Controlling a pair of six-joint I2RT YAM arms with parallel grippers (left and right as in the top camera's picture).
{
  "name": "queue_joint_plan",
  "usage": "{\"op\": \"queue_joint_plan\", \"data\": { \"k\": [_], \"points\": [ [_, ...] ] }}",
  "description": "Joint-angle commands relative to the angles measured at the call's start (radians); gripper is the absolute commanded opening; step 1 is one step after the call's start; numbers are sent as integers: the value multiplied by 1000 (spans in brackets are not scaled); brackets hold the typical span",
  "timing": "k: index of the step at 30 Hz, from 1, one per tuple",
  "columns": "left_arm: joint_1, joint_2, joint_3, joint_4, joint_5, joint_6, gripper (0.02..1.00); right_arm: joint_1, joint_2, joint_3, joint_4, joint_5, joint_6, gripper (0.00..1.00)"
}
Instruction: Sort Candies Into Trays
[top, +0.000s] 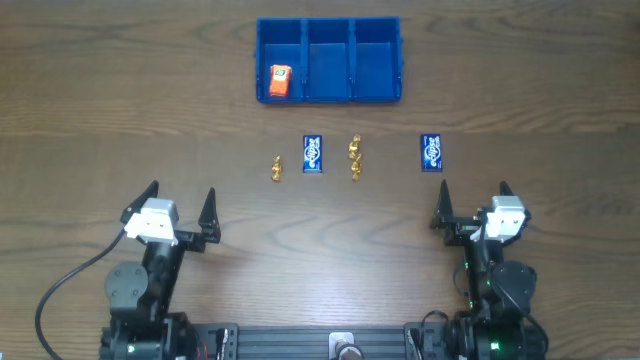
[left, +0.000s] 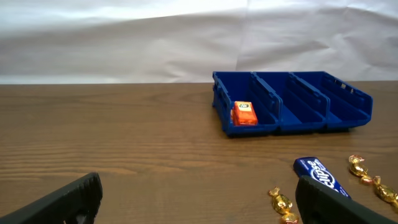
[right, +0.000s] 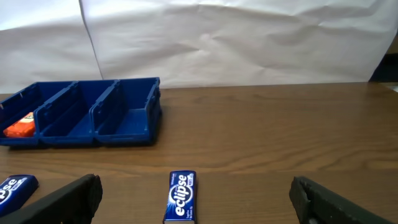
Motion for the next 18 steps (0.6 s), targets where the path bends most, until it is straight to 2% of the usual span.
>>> {"op": "queue_joint_plan", "data": {
  "k": [1, 7, 11, 18],
  "points": [
    [5, -6, -19, -34, 24, -10, 998, -1, -5, -4, 5, 11, 6, 1000],
    [5, -6, -19, -29, 24, -10, 998, -1, -5, 13, 24, 11, 6, 1000],
    [5, -6, -19, -30, 24, -10, 998, -1, -5, 148, -5, 12, 6, 1000],
    [5, -6, -19, -32, 24, -10, 998, -1, 170, 655, -364, 12, -78, 998]
  ]
}}
